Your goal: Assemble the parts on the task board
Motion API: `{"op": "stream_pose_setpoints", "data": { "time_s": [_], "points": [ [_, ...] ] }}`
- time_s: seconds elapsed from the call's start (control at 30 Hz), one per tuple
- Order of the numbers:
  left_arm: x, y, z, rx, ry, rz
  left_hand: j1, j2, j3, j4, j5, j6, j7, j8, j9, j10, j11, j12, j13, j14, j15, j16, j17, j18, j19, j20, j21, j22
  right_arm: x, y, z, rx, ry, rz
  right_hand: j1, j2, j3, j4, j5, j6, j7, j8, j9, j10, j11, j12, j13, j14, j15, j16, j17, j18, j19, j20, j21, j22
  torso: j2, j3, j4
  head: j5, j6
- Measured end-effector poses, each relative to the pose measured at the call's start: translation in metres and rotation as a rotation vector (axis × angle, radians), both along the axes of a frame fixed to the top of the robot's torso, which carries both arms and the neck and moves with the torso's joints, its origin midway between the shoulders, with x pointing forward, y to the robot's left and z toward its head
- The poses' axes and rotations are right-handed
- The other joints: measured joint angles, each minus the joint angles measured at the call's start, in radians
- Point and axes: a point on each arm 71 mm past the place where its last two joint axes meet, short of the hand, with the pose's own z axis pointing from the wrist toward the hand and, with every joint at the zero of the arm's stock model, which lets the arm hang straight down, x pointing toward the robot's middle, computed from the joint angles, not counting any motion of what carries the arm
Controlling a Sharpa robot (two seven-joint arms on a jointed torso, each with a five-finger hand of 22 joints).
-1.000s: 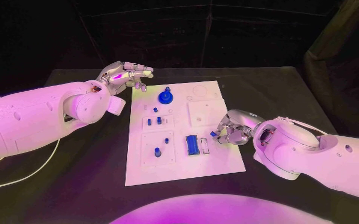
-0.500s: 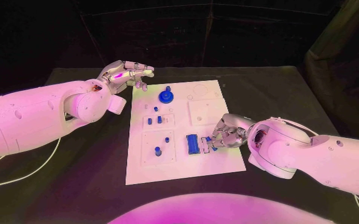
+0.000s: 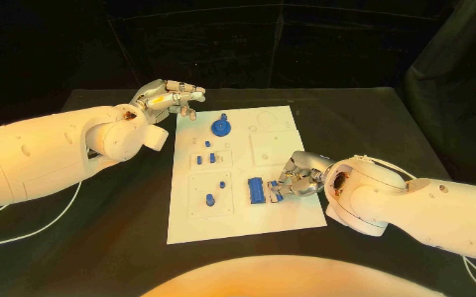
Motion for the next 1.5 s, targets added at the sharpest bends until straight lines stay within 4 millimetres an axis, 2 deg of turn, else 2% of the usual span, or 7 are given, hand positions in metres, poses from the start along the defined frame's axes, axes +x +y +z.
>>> {"op": "stream_pose_setpoints", "data": {
  "time_s": [0.5, 0.6, 0.63, 0.7, 0.77, 1.0, 1.5],
  "points": [
    [-0.0003, -0.0008, -0.0003, 0.001, 0.006, -0.004, 0.000, 0.000, 0.000, 0.000, 0.000, 0.000, 0.000, 0.000, 0.000, 0.000, 0.000, 0.000, 0.000, 0.000, 0.000, 0.000, -0.003, 0.000, 0.000, 0.000, 0.000, 0.000, 0.0020, 0.0049, -0.0037, -0.035, 0.018, 0.029, -0.033, -0.003, -0.016, 0.015, -0.004, 0.004, -0.004, 0.001, 0.004, 0.000, 0.000, 0.000, -0.001, 0.000, 0.000, 0.000, 0.000, 0.000, 0.000, 0.000, 0.000, 0.000, -0.001, -0.0004, -0.0004, 0.000, -0.003],
    [-0.0003, -0.0006, -0.0003, 0.001, 0.006, -0.004, 0.000, 0.000, 0.000, 0.000, 0.000, 0.000, 0.000, 0.000, 0.000, 0.000, 0.000, 0.000, 0.000, 0.000, 0.000, 0.000, -0.003, 0.000, 0.000, 0.000, 0.000, 0.000, 0.0025, 0.0048, -0.0040, -0.040, 0.015, 0.030, -0.075, 0.000, -0.047, 0.012, -0.108, 0.004, -0.004, 0.001, 0.009, 0.000, 0.000, -0.018, -0.011, 0.000, 0.000, -0.008, -0.007, 0.000, 0.000, 0.000, -0.005, 0.000, -0.001, -0.0005, -0.0001, 0.002, -0.002],
    [-0.0004, -0.0006, -0.0003, 0.001, 0.007, -0.004, 0.000, 0.000, 0.000, 0.000, 0.000, 0.000, 0.000, 0.000, 0.000, 0.000, 0.000, 0.000, 0.000, 0.000, 0.000, 0.000, -0.003, 0.000, 0.000, 0.000, 0.000, 0.000, 0.0029, 0.0047, -0.0041, -0.043, 0.011, 0.031, -0.091, 0.003, -0.064, 0.011, -0.187, 0.004, -0.004, 0.001, 0.011, 0.000, 0.000, -0.022, -0.013, 0.000, 0.000, -0.010, -0.011, 0.000, 0.000, 0.000, -0.008, 0.000, -0.001, -0.0005, -0.0001, 0.002, -0.002],
    [-0.0004, -0.0007, -0.0003, 0.001, 0.008, -0.005, 0.000, 0.000, 0.000, 0.000, 0.000, 0.000, 0.000, 0.000, 0.000, 0.000, 0.000, 0.000, 0.000, 0.000, 0.000, 0.000, -0.003, 0.000, 0.000, 0.000, 0.000, -0.001, 0.0033, 0.0043, -0.0042, -0.046, 0.007, 0.031, -0.105, 0.007, -0.085, 0.011, -0.275, 0.003, -0.003, 0.001, 0.014, 0.000, 0.000, -0.022, -0.013, 0.000, 0.000, -0.016, -0.016, 0.000, -0.002, 0.002, -0.008, 0.000, -0.001, -0.0005, 0.0000, 0.002, -0.002],
    [-0.0005, -0.0008, -0.0004, 0.001, 0.008, -0.005, 0.000, 0.000, 0.000, 0.000, 0.000, 0.000, 0.000, 0.000, 0.000, 0.000, 0.000, 0.000, -0.001, 0.000, 0.000, 0.000, -0.003, 0.000, 0.000, 0.000, 0.000, -0.001, 0.0038, 0.0040, -0.0041, -0.050, 0.001, 0.031, -0.110, 0.011, -0.101, 0.012, -0.324, 0.000, 0.000, 0.001, 0.018, -0.004, 0.004, -0.031, -0.016, 0.000, 0.000, -0.018, -0.021, 0.000, -0.007, 0.001, -0.015, 0.000, -0.001, -0.0005, 0.0000, 0.002, -0.001],
    [-0.0006, -0.0006, -0.0005, 0.002, 0.010, -0.006, 0.000, 0.000, 0.000, 0.000, 0.000, 0.000, 0.000, 0.000, 0.000, 0.000, 0.000, 0.000, -0.001, 0.000, 0.000, 0.000, -0.003, 0.000, 0.000, 0.000, 0.000, -0.001, 0.0049, 0.0036, -0.0032, -0.057, -0.022, 0.031, -0.130, 0.020, -0.143, 0.016, -0.402, -0.004, 0.004, 0.001, 0.027, -0.008, 0.007, -0.038, -0.019, 0.000, 0.000, -0.026, -0.028, 0.000, -0.011, 0.004, -0.019, 0.000, 0.000, 0.0001, 0.0000, 0.001, -0.001],
    [-0.0005, 0.0004, -0.0009, 0.004, 0.016, -0.007, 0.000, 0.000, 0.000, 0.000, 0.000, -0.004, 0.004, 0.000, 0.000, 0.000, 0.000, 0.004, -0.001, 0.000, 0.000, 0.000, -0.003, 0.000, 0.000, 0.000, 0.000, -0.001, -0.0010, -0.0034, 0.0008, -0.064, -0.028, 0.063, -0.088, 0.012, -0.165, -0.006, -0.427, -0.004, 0.004, 0.001, 0.038, -0.008, 0.007, -0.038, -0.014, 0.000, 0.000, -0.026, -0.026, 0.000, -0.011, 0.004, -0.020, 0.000, -0.001, 0.0012, 0.0000, 0.000, -0.003]
  ]
}}
